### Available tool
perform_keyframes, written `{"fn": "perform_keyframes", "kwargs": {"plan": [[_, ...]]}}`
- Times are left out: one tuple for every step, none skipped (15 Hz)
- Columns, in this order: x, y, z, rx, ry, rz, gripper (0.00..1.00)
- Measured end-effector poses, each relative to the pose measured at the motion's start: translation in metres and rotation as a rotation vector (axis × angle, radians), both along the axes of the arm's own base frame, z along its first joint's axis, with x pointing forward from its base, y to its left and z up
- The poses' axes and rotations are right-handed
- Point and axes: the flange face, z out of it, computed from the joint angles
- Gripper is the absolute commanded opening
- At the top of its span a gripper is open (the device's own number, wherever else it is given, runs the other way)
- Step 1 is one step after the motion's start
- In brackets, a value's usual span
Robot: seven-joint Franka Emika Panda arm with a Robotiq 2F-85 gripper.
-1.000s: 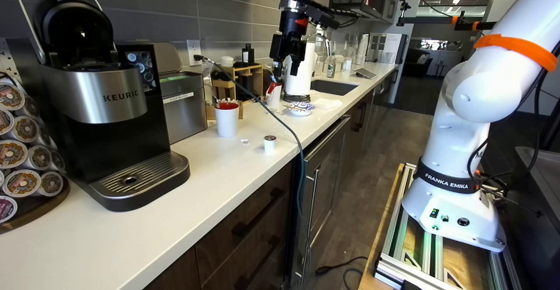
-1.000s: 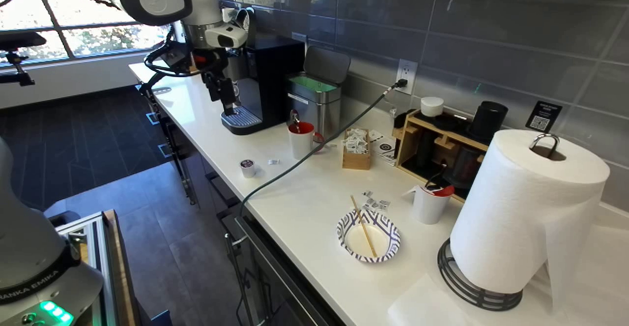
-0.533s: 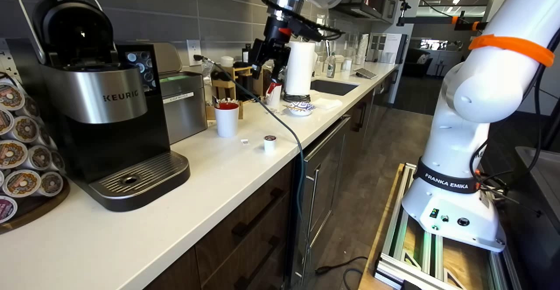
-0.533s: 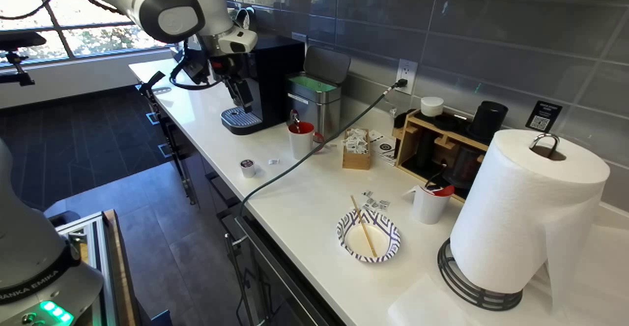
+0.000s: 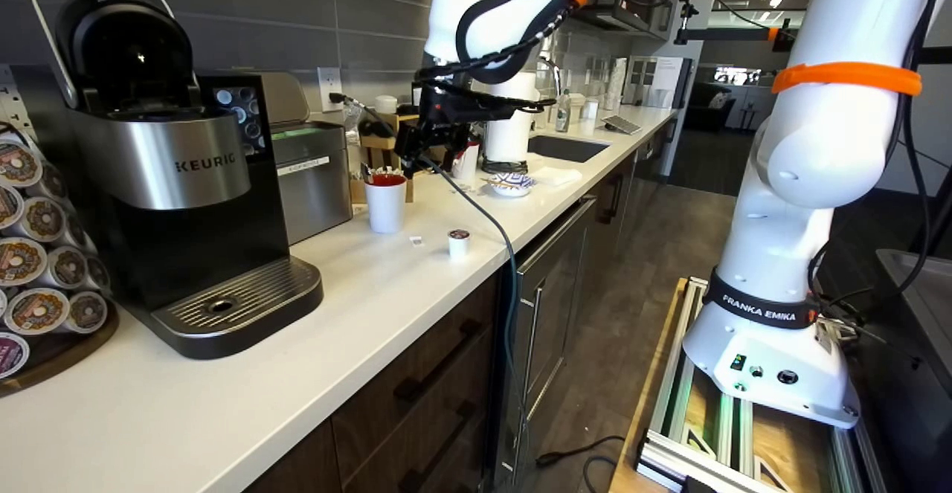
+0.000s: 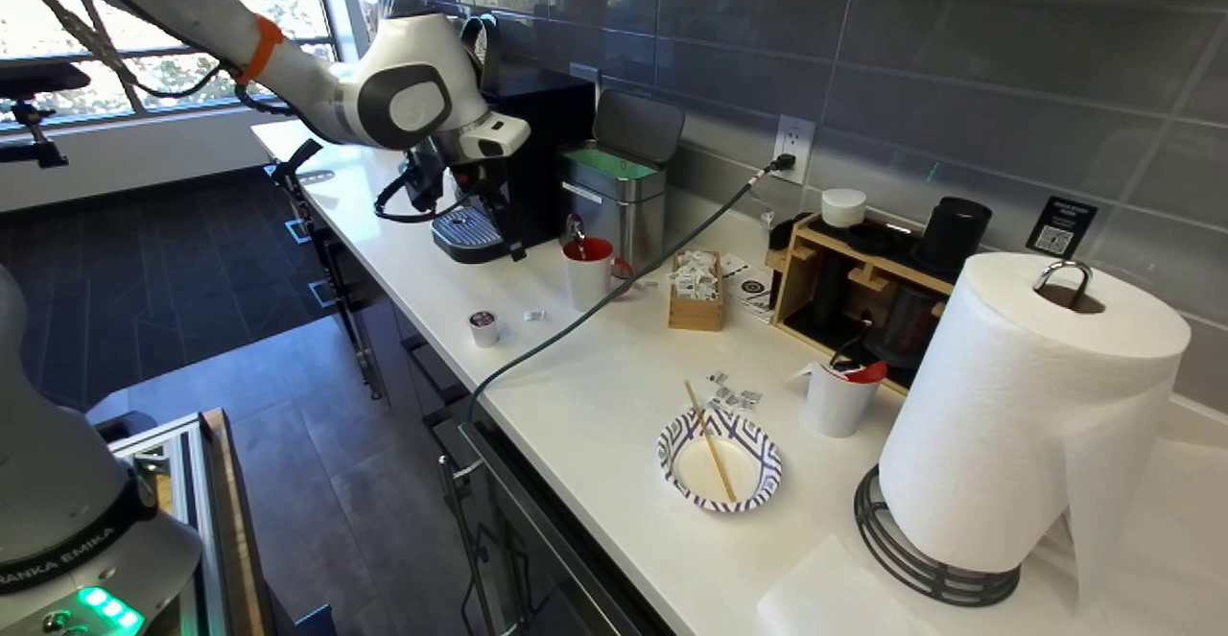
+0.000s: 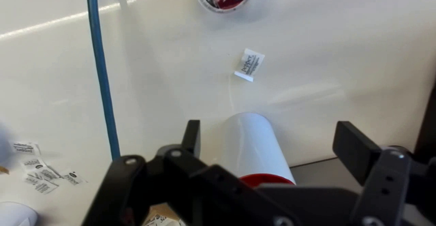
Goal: Put the white sachet from the counter in the wooden box.
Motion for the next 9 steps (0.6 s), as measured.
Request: {"fn": "perform_keyframes", "kwargs": {"plan": [[0.004, 0.000, -0.008, -0.022, 0.005, -0.025, 1.00], [0.008, 0.000, -0.016, -0.040, 0.012, -0.048, 1.00], [0.012, 0.001, -0.024, -0.053, 0.020, -0.064, 1.00], [0.017, 0.003, -0.033, -0.061, 0.031, -0.074, 1.00], [0.022, 0.005, -0.041, -0.064, 0.043, -0.078, 1.00], [0.027, 0.009, -0.049, -0.064, 0.056, -0.077, 1.00], [0.032, 0.011, -0.057, -0.066, 0.070, -0.075, 1.00], [0.037, 0.013, -0.065, -0.070, 0.086, -0.077, 1.00], [0.042, 0.013, -0.072, -0.074, 0.102, -0.081, 1.00]]}}
